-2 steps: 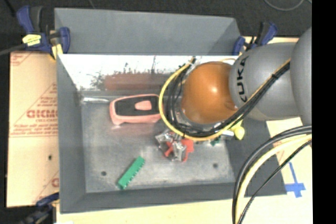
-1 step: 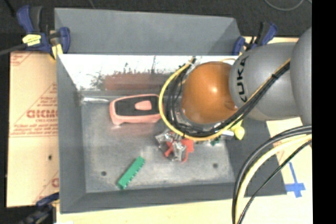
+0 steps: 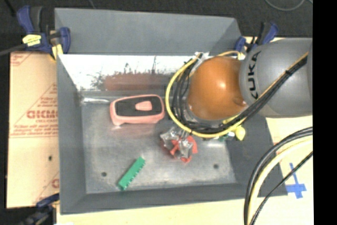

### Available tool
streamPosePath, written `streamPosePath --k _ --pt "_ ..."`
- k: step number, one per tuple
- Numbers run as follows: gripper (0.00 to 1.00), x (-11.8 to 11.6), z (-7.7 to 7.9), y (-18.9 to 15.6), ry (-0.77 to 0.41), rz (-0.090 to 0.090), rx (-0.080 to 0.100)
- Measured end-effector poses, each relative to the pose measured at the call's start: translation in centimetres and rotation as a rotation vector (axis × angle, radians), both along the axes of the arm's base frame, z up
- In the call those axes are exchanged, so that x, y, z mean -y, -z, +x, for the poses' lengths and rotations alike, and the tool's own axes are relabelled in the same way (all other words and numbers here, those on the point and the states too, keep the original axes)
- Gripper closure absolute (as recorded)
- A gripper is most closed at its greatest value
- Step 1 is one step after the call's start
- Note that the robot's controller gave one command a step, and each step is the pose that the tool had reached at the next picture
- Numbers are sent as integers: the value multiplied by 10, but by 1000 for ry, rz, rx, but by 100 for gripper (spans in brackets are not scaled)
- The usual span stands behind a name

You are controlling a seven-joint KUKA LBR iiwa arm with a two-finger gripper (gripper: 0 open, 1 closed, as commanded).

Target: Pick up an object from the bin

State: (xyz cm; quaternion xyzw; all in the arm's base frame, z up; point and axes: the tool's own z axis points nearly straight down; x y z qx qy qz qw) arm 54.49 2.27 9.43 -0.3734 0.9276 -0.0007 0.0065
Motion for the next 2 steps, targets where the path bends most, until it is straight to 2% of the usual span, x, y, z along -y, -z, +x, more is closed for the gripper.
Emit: streamPosePath --k 1,2 --pt "100 6 3 -12 16 2 7" --pt "100 4 -2 -55 10 1 -5"
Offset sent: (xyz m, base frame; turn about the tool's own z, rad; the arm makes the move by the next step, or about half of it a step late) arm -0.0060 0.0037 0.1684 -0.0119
